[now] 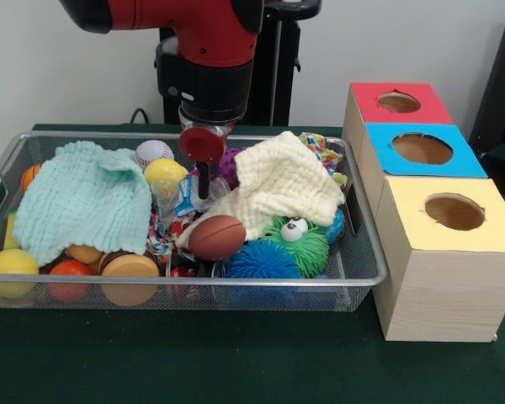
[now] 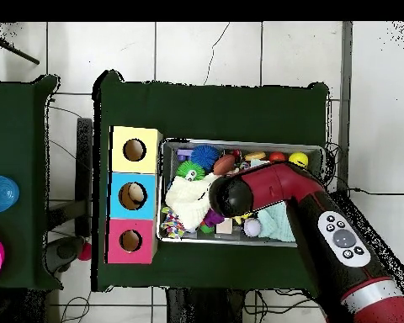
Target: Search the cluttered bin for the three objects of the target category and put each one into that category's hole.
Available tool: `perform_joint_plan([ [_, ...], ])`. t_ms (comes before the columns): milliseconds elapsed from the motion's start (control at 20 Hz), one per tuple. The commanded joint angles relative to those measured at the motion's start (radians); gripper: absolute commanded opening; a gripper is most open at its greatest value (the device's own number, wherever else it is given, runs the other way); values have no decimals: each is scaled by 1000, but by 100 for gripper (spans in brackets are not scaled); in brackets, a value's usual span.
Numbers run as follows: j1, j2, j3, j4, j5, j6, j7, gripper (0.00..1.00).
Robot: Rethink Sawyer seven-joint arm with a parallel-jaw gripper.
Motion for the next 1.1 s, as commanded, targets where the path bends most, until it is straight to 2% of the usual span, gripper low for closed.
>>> perform_joint_plan([
  [50, -18, 53, -25, 26, -48, -92, 27, 100],
  [400, -9, 90, -41, -12, -108, -183, 30, 100],
  [600, -8, 115, -53, -29, -123, -209, 28, 100],
  [900, -12, 115, -46, -49, -135, -247, 22, 100],
  [950, -17, 116, -38, -48, -138, -259, 15, 0],
  [1100, -24, 119, -43, -42, -133, -312, 72, 0],
])
